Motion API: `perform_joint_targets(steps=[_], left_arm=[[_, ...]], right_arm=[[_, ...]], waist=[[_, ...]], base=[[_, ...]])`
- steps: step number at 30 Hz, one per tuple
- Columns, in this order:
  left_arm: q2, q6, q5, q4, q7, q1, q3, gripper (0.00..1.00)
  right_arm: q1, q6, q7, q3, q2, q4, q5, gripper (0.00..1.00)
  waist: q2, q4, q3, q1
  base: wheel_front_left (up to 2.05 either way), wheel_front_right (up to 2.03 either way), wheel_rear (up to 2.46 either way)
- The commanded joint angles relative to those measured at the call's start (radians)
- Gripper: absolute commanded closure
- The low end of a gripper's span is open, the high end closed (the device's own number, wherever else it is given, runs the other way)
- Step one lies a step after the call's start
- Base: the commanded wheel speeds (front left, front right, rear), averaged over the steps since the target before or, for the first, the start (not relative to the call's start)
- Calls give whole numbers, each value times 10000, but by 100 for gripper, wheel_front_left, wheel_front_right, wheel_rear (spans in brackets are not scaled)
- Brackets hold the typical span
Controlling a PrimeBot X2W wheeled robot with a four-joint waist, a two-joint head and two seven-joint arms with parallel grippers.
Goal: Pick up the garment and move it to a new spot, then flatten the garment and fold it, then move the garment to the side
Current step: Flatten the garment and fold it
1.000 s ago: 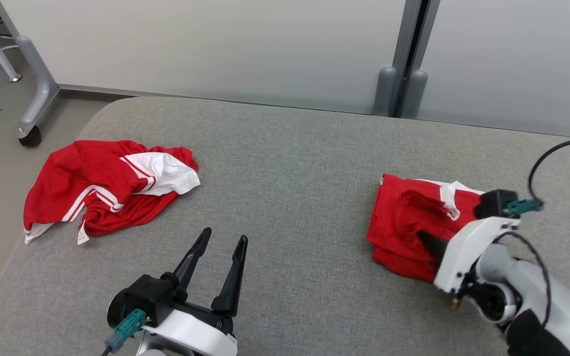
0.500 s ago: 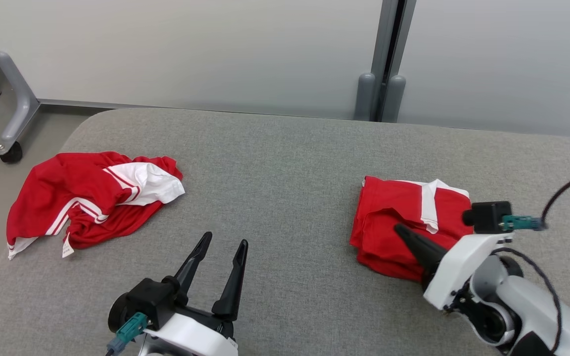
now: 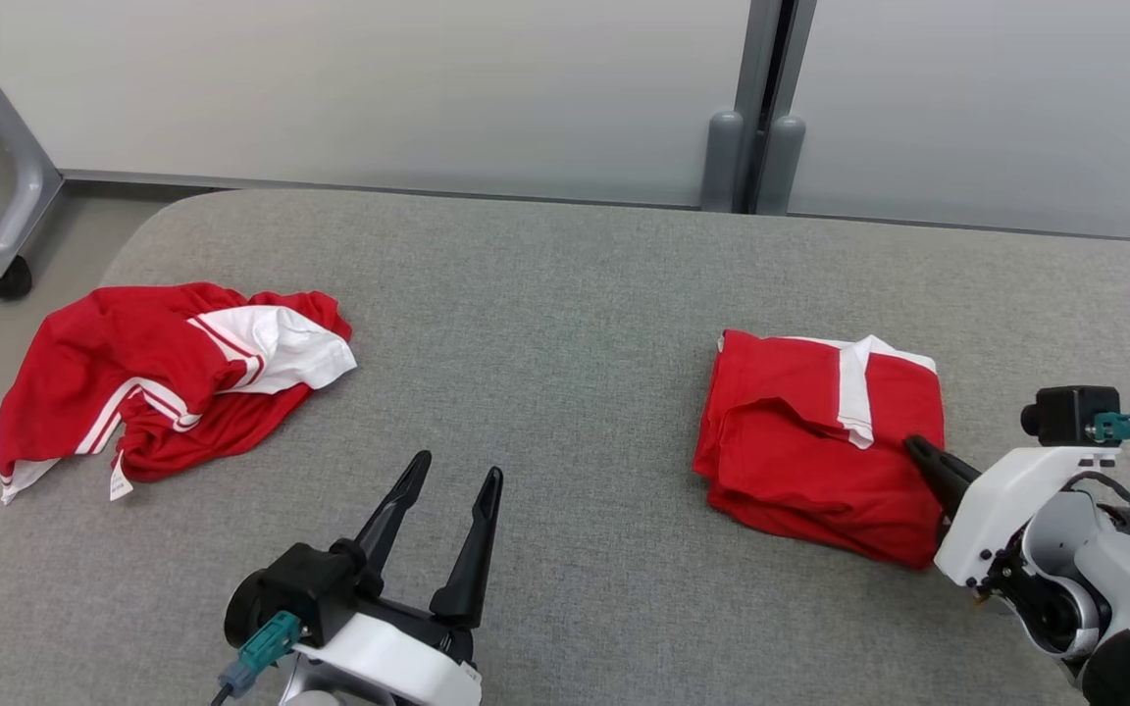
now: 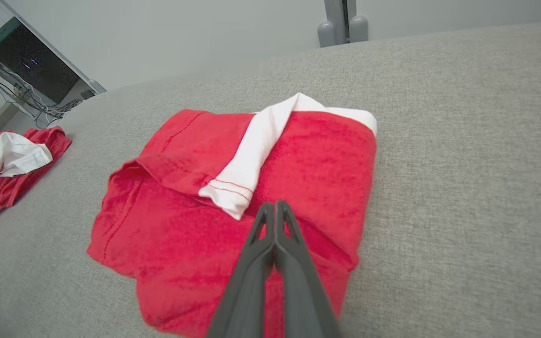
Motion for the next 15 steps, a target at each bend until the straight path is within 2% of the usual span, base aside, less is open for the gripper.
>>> perform_joint_targets(steps=[1,6,15], left_arm=[[29,-45,58,17,1,-149,12,0],[-59,-96,94,75,1,-342,20,0],[-254,-234,182,129,1,-607,63,0]], right_arm=[[-86,2,76,10,20,141,-22,100],[-526,2,841,248,437,958,121,100],[-1913,2,738,432,494,1601,97,100]], waist=[[0,61,87,0],[0,306,369,0],[0,990,968,0]], base=[[0,0,0],[0,0,0],[0,0,0]])
